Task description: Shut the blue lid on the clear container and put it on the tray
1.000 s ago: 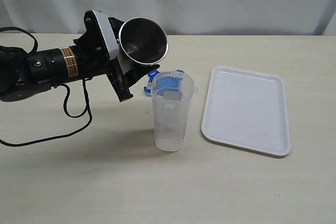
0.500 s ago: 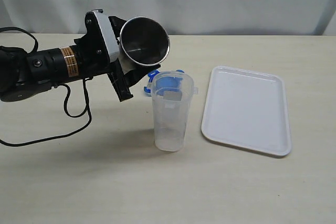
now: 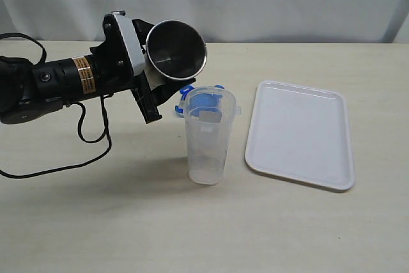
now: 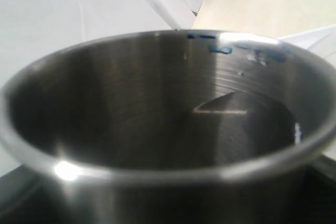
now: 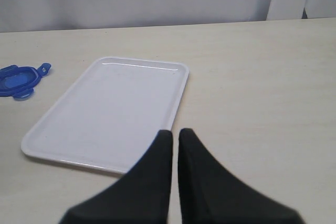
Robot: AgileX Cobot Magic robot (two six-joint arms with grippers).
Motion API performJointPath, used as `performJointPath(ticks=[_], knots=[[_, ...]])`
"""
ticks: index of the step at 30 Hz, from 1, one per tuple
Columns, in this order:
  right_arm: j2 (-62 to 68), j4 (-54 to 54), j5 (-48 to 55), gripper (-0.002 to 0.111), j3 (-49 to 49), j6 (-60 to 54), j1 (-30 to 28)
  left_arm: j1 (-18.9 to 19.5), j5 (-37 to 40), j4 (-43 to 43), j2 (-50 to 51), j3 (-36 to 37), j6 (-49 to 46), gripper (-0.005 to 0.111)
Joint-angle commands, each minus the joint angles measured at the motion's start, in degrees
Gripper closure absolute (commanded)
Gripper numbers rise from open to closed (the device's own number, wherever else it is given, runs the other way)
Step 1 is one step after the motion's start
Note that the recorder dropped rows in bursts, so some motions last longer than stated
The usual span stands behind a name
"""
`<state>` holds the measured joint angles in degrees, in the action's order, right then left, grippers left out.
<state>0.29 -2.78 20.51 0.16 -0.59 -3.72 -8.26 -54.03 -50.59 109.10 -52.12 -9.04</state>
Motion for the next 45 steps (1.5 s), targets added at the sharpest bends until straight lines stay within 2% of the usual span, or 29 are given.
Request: performJointPath(ticks=[1,45], knots=[[-0.3,0.2,-0.8,0.104,-0.2,-0.1,-0.2,-0.4,-3.2,1.6,-1.1,0.0,-2.8,0.107],[-0.3,0.2,-0.8,0.104,-0.2,-0.1,-0.2,-0.4,-3.3,1.6,-1.1,0.0,-7.6,0.107]])
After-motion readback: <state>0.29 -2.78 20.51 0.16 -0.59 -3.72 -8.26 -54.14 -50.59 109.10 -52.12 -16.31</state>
